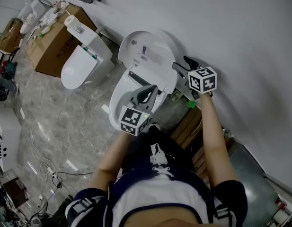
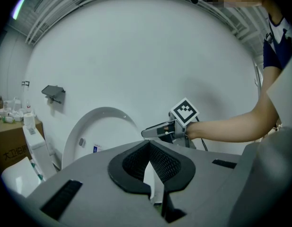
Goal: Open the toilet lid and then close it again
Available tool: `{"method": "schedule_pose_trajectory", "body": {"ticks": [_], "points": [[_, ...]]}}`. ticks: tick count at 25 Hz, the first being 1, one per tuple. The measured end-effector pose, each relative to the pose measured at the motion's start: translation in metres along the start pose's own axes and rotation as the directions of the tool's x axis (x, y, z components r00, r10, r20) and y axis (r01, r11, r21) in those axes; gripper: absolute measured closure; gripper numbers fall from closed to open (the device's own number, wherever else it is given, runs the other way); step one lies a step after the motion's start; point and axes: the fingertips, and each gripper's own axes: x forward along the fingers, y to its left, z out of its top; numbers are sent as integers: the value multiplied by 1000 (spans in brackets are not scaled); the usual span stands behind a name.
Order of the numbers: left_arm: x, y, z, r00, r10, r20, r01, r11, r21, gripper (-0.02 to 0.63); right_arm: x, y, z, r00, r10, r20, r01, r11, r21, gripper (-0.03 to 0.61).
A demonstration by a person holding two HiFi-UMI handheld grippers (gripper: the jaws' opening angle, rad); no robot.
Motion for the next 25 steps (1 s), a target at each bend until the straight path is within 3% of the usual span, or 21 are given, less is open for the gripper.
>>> {"method": "schedule_pose_trajectory", "body": {"ticks": [10,25], "points": [[-9,5,-12,999,18,-27,-18,1000,-13,607,29,-8,-7,990,92,-107,-90,996,27,356],[-44,14,-12,998,64,-7,-65,997,-46,607,19,32,-17,995,49,-88,-55,996,-68,356]]}}
